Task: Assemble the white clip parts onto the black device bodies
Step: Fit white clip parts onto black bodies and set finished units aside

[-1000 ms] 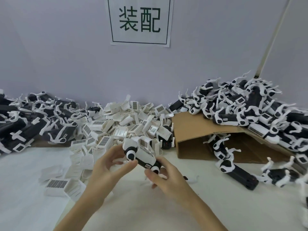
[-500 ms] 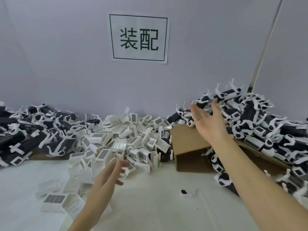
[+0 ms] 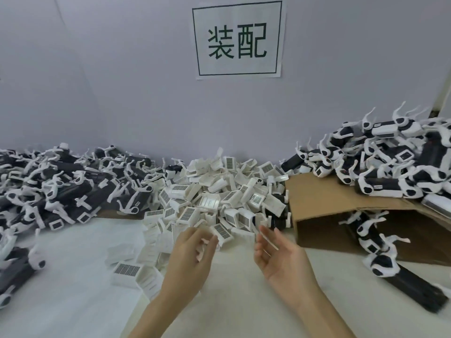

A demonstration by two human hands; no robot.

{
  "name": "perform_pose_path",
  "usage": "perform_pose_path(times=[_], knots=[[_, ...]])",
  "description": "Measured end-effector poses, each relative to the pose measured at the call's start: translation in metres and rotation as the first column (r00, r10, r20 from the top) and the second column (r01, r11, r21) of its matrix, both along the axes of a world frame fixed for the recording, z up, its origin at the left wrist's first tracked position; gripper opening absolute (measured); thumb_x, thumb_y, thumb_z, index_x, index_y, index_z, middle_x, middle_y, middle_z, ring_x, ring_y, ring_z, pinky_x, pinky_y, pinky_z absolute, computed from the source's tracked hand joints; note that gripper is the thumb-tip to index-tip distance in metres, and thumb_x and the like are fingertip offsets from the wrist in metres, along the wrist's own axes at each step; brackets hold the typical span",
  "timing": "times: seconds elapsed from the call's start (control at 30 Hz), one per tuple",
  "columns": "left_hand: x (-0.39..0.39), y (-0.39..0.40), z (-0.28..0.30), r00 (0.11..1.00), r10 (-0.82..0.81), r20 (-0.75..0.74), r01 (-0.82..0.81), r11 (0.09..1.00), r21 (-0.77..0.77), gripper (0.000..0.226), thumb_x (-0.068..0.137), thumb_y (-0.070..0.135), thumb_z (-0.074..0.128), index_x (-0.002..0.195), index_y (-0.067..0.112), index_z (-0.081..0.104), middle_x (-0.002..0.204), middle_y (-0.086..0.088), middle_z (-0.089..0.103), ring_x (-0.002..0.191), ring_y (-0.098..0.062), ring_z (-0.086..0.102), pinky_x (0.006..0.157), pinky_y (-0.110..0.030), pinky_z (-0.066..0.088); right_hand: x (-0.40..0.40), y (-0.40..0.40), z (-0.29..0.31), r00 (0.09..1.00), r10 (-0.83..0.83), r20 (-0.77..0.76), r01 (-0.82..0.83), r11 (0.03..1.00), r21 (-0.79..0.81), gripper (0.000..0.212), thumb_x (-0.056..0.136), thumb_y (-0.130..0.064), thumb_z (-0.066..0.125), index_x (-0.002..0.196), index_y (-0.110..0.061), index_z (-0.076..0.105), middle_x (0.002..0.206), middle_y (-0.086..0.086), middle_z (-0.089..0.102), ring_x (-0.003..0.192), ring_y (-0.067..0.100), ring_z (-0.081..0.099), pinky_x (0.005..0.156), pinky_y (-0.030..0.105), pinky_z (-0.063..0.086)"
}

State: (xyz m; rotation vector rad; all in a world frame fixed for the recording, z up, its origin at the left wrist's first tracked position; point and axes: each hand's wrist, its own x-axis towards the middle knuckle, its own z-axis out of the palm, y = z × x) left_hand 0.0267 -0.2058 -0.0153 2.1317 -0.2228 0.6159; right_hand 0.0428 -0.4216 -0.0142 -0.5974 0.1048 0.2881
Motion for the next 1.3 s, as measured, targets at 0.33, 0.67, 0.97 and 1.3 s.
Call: perform_pose_path(times=[0.33, 0.67, 0.97, 1.3], knots=[[0.085, 0.085, 0.034, 0.849, 0.499, -0.175, -0.399, 0.822, 0.406, 0.04, 0.108, 0.043, 0.05, 0.13, 0.016, 0.069, 0.149, -0.013, 0.048, 0.141, -0.035, 0.038, 0.117, -0.044, 0.027, 0.009, -0.003, -0.011, 0.999, 0.033, 0.043, -0.033, 0.999, -0.004, 0.033, 0.09, -0.031, 0.067, 0.104, -0.003, 0.08, 0.091, 0.011, 0.069, 0.073, 0.022, 0.066, 0.061, 0.03, 0.061], [0.153, 0.169, 0.023, 0.73, 0.622, -0.281, -0.215, 0.601, 0.77, 0.046, 0.111, 0.049, 0.036, 0.141, 0.029, 0.064, 0.159, -0.012, 0.041, 0.154, -0.036, 0.023, 0.123, -0.058, 0.019, 0.01, 0.003, -0.015, 1.0, 0.025, 0.003, -0.025, 0.998, -0.054, 0.035, 0.092, -0.034, 0.068, 0.102, -0.004, 0.082, 0.086, 0.011, 0.069, 0.068, 0.022, 0.067, 0.058, 0.031, 0.061], [0.136, 0.19, 0.043, 0.847, 0.529, -0.044, -0.441, 0.747, 0.497, 0.042, 0.091, -0.013, 0.054, 0.113, 0.012, 0.079, 0.11, -0.01, 0.079, 0.105, -0.033, 0.068, 0.096, -0.045, 0.05, 0.012, 0.003, -0.02, 1.0, 0.026, 0.016, -0.025, 0.996, -0.089, 0.037, 0.087, -0.034, 0.07, 0.108, -0.005, 0.081, 0.09, 0.011, 0.069, 0.07, 0.022, 0.066, 0.059, 0.031, 0.059], [0.084, 0.138, 0.103, 0.929, 0.34, 0.144, -0.318, 0.935, -0.157, 0.032, 0.105, 0.005, 0.06, 0.106, 0.03, 0.08, 0.091, 0.013, 0.08, 0.053, -0.001, 0.052, 0.058, -0.019, 0.048, 0.008, 0.002, -0.017, 0.999, 0.028, 0.023, -0.025, 0.994, -0.107, 0.04, 0.085, -0.033, 0.07, 0.112, -0.004, 0.079, 0.089, 0.011, 0.068, 0.068, 0.021, 0.064, 0.056, 0.029, 0.058]])
